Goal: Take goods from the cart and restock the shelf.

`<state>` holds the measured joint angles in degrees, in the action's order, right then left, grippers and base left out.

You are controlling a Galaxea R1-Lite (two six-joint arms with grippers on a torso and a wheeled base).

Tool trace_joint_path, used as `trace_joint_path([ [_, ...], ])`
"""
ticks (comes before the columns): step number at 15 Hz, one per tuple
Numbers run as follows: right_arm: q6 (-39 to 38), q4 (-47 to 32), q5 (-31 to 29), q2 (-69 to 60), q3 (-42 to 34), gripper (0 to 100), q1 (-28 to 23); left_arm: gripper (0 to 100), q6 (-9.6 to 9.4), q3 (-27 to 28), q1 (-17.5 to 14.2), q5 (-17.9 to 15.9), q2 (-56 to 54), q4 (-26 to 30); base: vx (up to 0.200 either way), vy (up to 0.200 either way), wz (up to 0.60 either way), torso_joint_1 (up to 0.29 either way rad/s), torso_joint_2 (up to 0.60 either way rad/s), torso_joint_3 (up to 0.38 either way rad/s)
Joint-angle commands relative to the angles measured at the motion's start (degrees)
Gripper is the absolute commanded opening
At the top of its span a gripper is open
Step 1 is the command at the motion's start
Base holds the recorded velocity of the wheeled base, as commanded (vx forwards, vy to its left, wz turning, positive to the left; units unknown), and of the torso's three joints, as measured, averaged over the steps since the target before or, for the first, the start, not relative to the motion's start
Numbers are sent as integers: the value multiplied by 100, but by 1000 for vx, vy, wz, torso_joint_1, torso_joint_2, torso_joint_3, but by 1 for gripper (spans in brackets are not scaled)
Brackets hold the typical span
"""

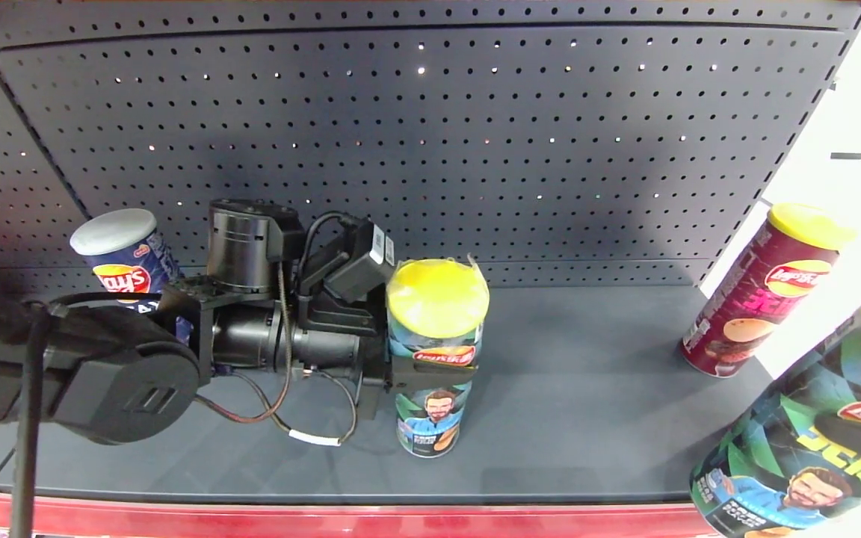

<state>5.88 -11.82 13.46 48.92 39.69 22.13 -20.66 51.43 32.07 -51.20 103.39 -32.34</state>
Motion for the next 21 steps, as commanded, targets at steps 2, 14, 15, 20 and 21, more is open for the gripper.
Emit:
trace_joint_path([
  [2,1,5,-1,56,12,0,2,0,-25,-98,71,-13,103,0,0,0,0,0,0,0],
  [14,1,5,-1,65,65,0,2,0,159,-423,168,-22,-196,0,0,0,0,0,0,0],
  [15,1,5,-1,65,74,0,2,0,159,-520,194,-22,-249,0,0,0,0,0,0,0],
  [20,10,5,-1,65,83,0,2,0,282,-863,185,-4,-372,-123,0,0,0,0,0,0],
  [21,10,5,-1,74,109,0,11,0,326,-881,168,-4,-372,-123,0,0,0,0,0,0],
])
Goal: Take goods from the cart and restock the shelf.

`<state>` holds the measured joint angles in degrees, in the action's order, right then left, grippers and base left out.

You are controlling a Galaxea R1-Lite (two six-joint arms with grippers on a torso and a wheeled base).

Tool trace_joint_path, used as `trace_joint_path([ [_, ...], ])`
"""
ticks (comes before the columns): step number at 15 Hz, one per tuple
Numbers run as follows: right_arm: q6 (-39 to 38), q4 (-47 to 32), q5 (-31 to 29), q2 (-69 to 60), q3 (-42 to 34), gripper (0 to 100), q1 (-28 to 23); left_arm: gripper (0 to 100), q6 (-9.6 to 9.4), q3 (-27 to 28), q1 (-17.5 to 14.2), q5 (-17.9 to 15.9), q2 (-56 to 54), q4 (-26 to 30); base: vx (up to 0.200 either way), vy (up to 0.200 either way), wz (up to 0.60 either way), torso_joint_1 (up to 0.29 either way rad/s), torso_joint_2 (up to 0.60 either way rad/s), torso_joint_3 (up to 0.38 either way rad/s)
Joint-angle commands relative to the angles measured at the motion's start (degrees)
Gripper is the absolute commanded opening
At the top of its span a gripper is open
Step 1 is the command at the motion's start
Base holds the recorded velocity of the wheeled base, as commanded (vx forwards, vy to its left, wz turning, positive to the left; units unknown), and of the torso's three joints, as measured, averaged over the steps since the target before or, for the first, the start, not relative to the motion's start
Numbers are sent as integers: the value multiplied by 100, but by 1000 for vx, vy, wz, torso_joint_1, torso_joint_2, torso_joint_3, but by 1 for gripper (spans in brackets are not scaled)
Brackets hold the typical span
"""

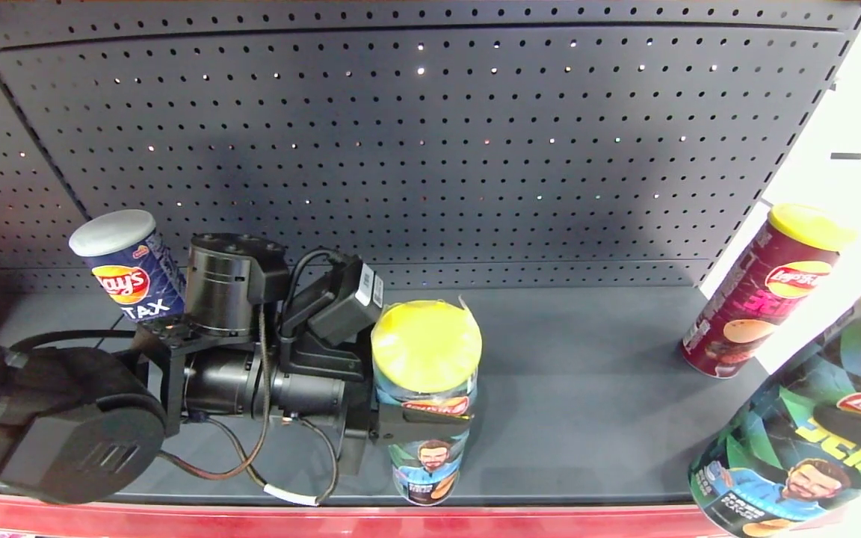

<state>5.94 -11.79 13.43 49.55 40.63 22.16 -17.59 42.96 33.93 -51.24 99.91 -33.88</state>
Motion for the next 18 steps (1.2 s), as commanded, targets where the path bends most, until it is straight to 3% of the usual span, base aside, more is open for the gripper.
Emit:
trace_joint_path([
  [1,4,1,1,19,15,0,7,0,19,-33,-26,0,-16,30,0,0,0,0,0,0],
  [4,4,1,1,37,24,0,7,0,19,-112,-18,35,37,13,0,0,0,0,0,0],
  [5,4,1,1,37,33,0,7,100,19,-165,-18,44,28,-40,0,0,0,0,0,0],
  [12,48,-8,19,230,252,0,69,100,54,-227,-220,184,-77,-225,0,0,0,0,0,0],
  [16,109,80,-7,1065,832,0,623,100,124,-877,-861,281,-605,-225,0,0,0,0,0,0],
  [18,109,625,-16,1540,964,0,763,100,133,-1158,-1107,299,-860,-225,0,0,0,0,0,0],
])
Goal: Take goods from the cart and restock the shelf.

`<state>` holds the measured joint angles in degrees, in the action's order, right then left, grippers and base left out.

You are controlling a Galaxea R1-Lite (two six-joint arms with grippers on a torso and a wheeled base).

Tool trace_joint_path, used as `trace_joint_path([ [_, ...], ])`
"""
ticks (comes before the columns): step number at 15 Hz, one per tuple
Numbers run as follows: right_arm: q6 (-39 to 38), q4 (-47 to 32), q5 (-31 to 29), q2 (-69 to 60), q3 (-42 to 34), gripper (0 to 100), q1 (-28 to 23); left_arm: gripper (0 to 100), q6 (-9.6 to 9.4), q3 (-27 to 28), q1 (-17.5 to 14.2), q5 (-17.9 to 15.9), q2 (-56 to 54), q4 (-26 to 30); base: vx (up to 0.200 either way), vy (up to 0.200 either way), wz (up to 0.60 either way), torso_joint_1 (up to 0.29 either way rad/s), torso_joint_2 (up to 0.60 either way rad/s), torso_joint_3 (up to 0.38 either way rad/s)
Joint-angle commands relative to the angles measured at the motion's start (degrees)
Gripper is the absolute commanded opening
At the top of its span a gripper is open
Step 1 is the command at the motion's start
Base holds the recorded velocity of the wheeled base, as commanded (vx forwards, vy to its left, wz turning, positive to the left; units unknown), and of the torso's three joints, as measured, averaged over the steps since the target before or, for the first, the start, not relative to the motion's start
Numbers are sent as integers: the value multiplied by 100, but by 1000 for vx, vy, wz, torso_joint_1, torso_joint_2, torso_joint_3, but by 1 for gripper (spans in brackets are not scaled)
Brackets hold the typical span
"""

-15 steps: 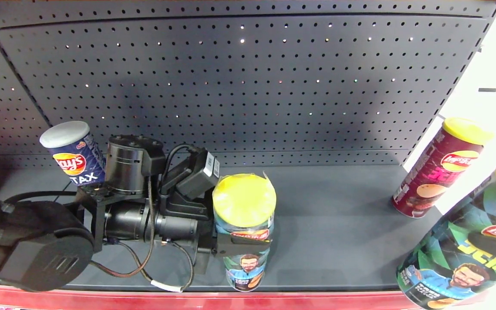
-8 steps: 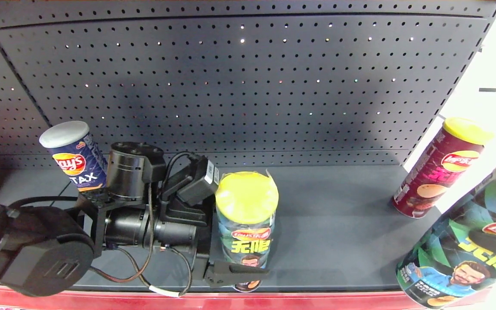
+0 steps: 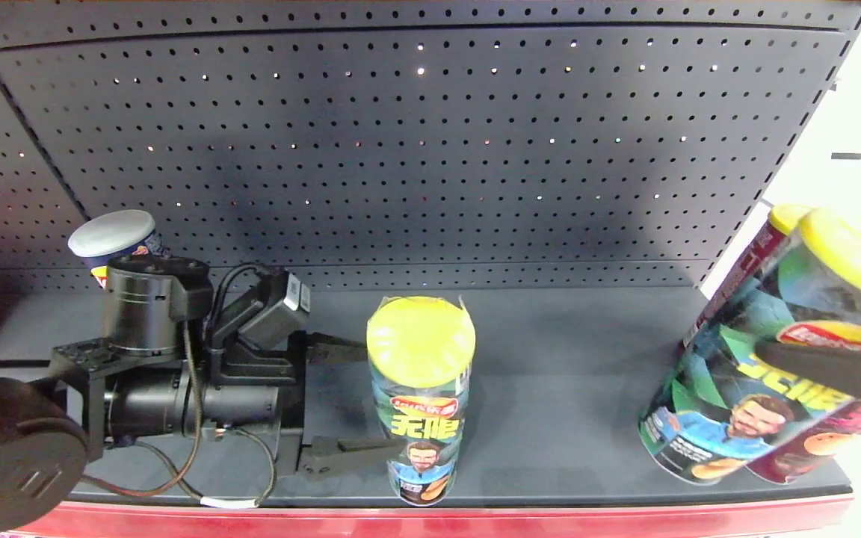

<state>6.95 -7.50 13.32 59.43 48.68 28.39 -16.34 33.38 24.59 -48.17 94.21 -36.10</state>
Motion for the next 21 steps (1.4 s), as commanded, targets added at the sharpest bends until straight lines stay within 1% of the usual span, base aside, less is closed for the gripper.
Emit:
trace_joint_path([
  [1,8,820,-5,1053,221,0,228,100,16,-393,-341,150,-544,-3,0,0,0,0,0,0],
  [2,8,1084,4,1378,327,0,281,100,78,-543,-437,290,-746,-3,0,0,0,0,0,0],
  [3,8,1180,4,1668,467,0,360,100,219,-657,-499,475,-957,-3,0,0,0,0,0,0],
  [4,8,1180,4,1809,555,0,422,100,324,-692,-525,580,-1080,6,0,0,0,0,0,0],
  [5,8,1189,4,2073,722,0,536,100,676,-771,-508,800,-1361,15,0,0,0,0,0,0],
  [6,8,1189,4,2178,784,0,562,100,746,-789,-481,826,-1440,24,0,0,0,0,0,0],
  [7,17,1224,4,2354,872,0,624,100,755,-798,-481,923,-1563,32,0,0,0,0,0,0],
  [8,17,1321,4,2512,907,0,659,100,772,-807,-481,1081,-1722,112,0,0,0,0,0,0],
  [9,17,1532,4,2714,915,0,676,100,816,-842,-481,1327,-1950,305,0,0,0,0,0,0],
  [10,17,1558,4,2723,915,0,676,100,825,-842,-481,1345,-1977,323,0,0,0,0,0,0],
  [11,87,2165,-5,3119,924,0,712,100,1045,-912,-481,1846,-2627,1026,0,0,0,0,0,0],
  [12,96,2314,4,3259,951,0,712,100,1062,-886,-481,2066,-2926,1448,0,0,0,0,0,0],
  [13,105,2341,12,3373,995,0,720,100,1071,-877,-481,2215,-3163,1702,0,0,0,0,0,0],
  [14,123,2341,21,3523,1074,0,720,100,1150,-912,-481,2338,-3436,1869,0,0,0,0,0,0],
  [15,123,2341,21,3532,1074,0,720,100,1168,-912,-490,2338,-3453,1878,0,0,0,0,0,0],
  [16,175,2341,39,3716,1206,0,720,100,1440,-965,-490,2426,-3831,1878,0,0,0,0,0,0],
  [18,175,2341,47,3866,1381,0,764,100,1537,-991,-490,2523,-4033,1887,0,0,0,0,0,0],
  [19,175,2341,47,4006,1583,0,782,100,1625,-1017,-499,2584,-4147,1896,0,0,0,0,0,0],
  [21,175,2341,83,4165,1768,0,879,100,1642,-1000,-499,2716,-4174,1896,0,0,0,0,0,0],
])
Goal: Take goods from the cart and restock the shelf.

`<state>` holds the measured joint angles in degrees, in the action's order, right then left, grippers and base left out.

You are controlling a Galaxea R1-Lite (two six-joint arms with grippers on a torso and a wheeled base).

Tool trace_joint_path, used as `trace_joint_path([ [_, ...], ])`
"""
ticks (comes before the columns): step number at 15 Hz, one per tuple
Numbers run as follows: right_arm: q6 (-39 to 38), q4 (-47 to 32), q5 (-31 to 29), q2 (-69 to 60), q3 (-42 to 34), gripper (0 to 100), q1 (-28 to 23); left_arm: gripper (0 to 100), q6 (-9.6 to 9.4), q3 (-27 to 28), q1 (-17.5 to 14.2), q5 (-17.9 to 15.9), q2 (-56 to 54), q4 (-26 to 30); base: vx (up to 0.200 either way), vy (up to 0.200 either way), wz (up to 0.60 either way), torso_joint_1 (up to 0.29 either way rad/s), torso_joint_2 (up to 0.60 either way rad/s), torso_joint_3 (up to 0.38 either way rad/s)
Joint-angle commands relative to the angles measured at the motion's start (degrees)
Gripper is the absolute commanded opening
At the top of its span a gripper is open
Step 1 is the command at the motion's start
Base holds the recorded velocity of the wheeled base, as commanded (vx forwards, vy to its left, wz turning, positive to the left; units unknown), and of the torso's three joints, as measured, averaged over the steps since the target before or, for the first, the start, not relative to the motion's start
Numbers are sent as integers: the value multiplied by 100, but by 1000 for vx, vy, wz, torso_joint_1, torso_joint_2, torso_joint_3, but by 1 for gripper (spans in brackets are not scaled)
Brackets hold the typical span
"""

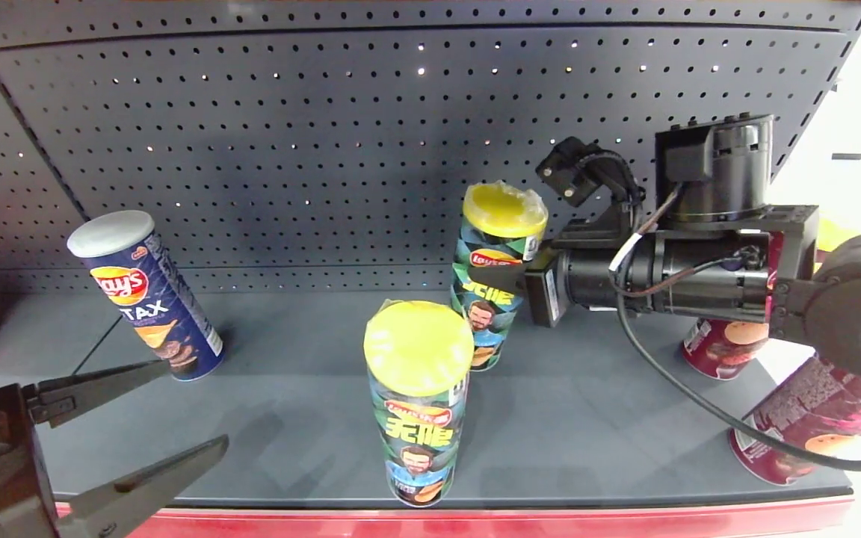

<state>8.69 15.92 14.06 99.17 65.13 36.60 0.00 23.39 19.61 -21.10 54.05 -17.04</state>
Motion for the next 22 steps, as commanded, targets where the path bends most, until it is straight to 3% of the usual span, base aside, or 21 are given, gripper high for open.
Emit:
trace_joint_path([
  [1,1,-1,36,208,122,0,111,100,9,-1,-2,10,-193,-10,0,0,0,0,0,0],
  [11,10,-1,45,410,96,0,181,100,9,-10,-2,45,-220,-10,0,0,0,0,0,0],
  [12,10,-1,45,419,87,100,181,100,9,-10,-2,45,-220,-1,0,0,0,0,0,0],
  [17,-34,-10,-8,182,-203,100,190,100,9,-19,-2,45,-141,-1,0,0,0,0,0,0],
  [22,-219,-28,-430,-926,-1442,100,120,100,9,34,-10,54,352,17,0,0,0,0,0,0],
])
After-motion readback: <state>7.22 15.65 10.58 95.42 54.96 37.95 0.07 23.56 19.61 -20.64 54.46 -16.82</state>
